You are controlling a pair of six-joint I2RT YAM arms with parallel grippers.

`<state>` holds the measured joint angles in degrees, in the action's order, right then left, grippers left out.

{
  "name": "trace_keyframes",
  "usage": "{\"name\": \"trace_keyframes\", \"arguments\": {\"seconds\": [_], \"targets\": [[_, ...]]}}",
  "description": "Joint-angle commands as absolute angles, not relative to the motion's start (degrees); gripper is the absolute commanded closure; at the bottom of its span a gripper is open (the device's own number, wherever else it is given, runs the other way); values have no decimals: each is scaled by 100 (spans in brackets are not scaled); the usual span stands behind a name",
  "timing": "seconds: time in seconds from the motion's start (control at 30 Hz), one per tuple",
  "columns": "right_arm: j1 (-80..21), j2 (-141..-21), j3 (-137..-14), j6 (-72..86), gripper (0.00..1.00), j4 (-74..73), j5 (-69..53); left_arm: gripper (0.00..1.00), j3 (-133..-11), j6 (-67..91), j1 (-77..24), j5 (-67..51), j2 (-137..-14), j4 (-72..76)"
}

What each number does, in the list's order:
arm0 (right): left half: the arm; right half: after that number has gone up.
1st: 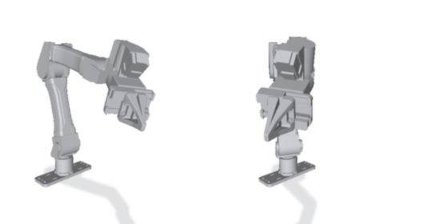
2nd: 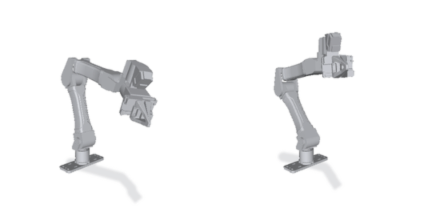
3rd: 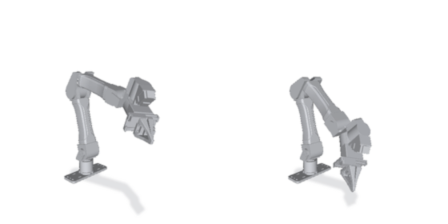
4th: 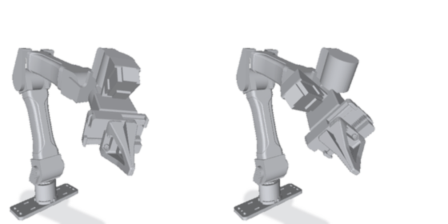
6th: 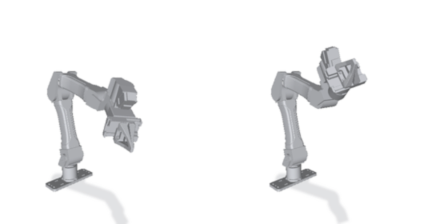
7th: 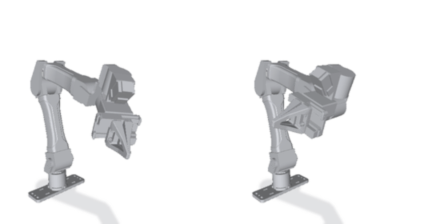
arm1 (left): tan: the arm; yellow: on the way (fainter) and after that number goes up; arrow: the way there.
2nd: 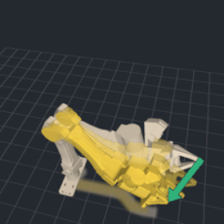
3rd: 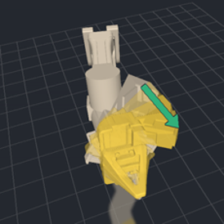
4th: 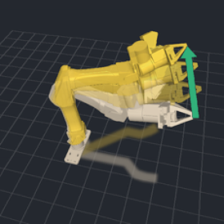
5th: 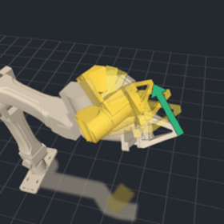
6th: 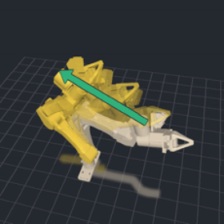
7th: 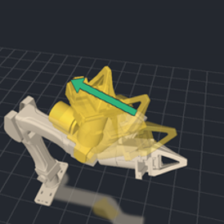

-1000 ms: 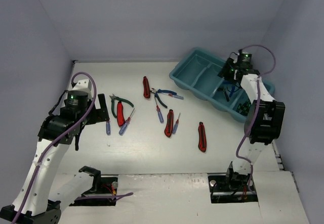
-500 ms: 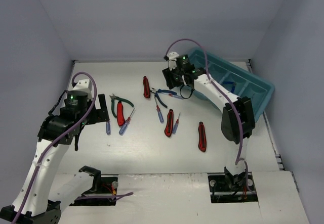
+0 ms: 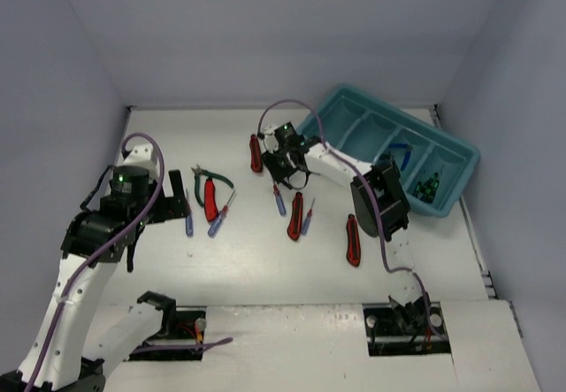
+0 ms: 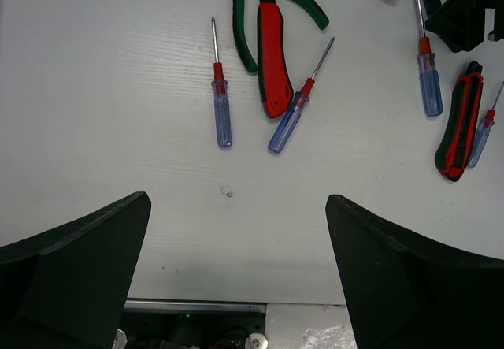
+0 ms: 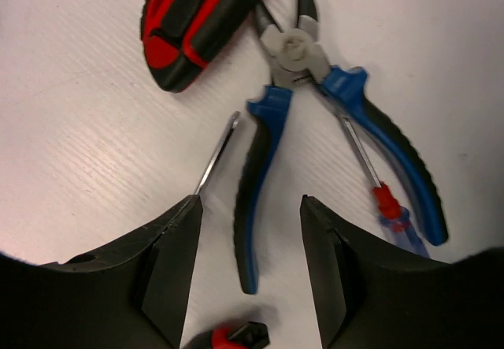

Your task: Sort the tools into containers

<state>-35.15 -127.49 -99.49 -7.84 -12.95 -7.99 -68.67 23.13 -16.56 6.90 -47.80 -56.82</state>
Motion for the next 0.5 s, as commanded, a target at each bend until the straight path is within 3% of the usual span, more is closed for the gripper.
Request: {"name": "trace_keyframes", "arguments": {"seconds": [0.0, 0.27, 0.47], "targets": [[-3645, -12869, -10274, -830, 51, -1189, -526, 8, -6866, 2408, -1652, 767, -4728, -5639], [-3683, -12991, -10266, -761, 74, -1187, -329, 8, -6794, 2441, -1652, 809, -4610, -5728], [-3683, -12778, -10262, -680, 61, -1187, -483, 8, -6761, 2452, -1660, 792, -4538, -5757]]}}
